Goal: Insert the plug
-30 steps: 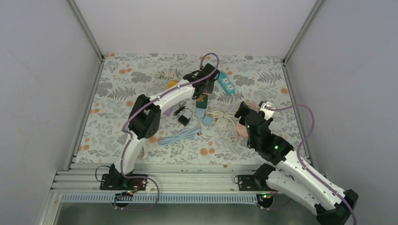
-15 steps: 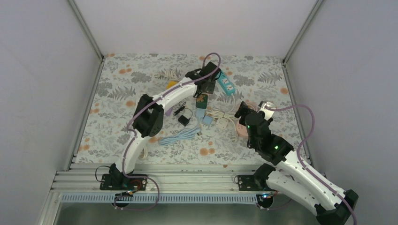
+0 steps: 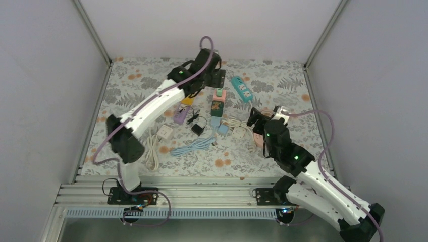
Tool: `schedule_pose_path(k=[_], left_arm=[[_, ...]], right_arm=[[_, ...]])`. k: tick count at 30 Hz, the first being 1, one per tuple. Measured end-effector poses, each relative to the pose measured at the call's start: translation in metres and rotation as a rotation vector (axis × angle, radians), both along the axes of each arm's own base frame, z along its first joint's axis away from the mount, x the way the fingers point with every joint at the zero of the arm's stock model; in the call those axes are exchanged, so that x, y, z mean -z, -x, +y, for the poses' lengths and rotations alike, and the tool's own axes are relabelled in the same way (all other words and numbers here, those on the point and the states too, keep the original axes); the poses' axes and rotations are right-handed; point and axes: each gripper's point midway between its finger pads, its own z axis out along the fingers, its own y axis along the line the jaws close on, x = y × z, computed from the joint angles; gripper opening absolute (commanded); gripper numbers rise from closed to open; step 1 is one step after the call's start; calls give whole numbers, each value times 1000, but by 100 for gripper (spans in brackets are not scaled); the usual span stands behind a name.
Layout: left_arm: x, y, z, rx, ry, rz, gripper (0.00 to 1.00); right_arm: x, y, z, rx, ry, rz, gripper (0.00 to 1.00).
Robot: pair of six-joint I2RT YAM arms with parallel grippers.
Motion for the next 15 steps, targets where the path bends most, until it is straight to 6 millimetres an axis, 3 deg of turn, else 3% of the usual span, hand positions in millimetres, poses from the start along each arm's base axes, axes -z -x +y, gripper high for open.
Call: schedule_pose_path(k=[5,11,15], left_arm=[[-14,42,41,-12,60,-68,100],[-7,81,92,-45,107,-127,100],[1,98,123,-79,140,-170,100]], right_arm=[[24,-14,11,-35,61,104,100],[64,-34,8,-55,110,283,97],[91,-33,-3,-47,112,396,90]])
